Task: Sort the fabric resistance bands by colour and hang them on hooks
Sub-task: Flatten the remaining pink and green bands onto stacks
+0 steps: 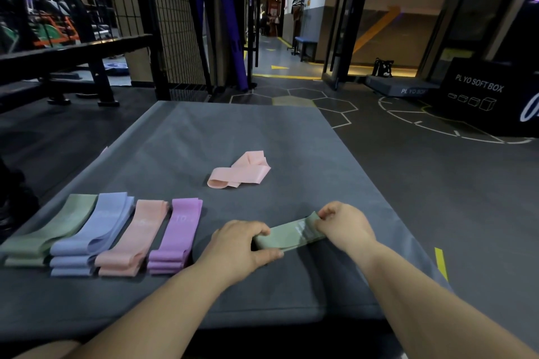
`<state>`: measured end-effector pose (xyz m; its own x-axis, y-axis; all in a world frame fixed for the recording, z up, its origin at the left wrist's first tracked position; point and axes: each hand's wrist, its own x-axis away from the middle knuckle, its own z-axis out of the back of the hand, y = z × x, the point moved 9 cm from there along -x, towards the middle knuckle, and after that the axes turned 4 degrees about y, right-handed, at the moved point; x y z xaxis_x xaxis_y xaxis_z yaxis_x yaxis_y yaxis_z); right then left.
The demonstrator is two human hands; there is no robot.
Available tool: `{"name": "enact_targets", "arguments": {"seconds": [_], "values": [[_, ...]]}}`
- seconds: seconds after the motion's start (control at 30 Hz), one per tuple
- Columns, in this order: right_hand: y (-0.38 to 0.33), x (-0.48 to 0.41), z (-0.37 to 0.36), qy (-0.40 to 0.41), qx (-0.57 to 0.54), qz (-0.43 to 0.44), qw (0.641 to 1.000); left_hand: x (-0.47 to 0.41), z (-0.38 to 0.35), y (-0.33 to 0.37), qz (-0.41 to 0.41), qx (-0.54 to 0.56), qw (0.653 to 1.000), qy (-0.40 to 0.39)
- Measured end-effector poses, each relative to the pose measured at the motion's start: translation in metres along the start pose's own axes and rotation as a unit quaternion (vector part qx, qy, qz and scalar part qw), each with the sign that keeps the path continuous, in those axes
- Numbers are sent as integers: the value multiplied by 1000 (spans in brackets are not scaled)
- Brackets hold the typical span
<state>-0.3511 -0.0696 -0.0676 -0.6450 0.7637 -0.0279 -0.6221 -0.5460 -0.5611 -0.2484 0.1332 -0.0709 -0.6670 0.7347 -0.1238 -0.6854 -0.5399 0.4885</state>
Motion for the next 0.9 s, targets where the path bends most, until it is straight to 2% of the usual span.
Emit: {"name": "enact_targets", "arguments": {"seconds": [0.2,0.4,0.53,0.9], "values": [[-1,0,1,-3,11,9,1000,-2,1,2,-17,-1,1000,14],[-5,3,2,-12,30,10,999,1,7,-9,57,-3,998,34],[-2,0,0,-20,-5,-7,1000,3,10,-15,107,-73,991,19],[-3,-2,-2,-37,-85,-19,996,1,11,-15,129,16,992,7]]}}
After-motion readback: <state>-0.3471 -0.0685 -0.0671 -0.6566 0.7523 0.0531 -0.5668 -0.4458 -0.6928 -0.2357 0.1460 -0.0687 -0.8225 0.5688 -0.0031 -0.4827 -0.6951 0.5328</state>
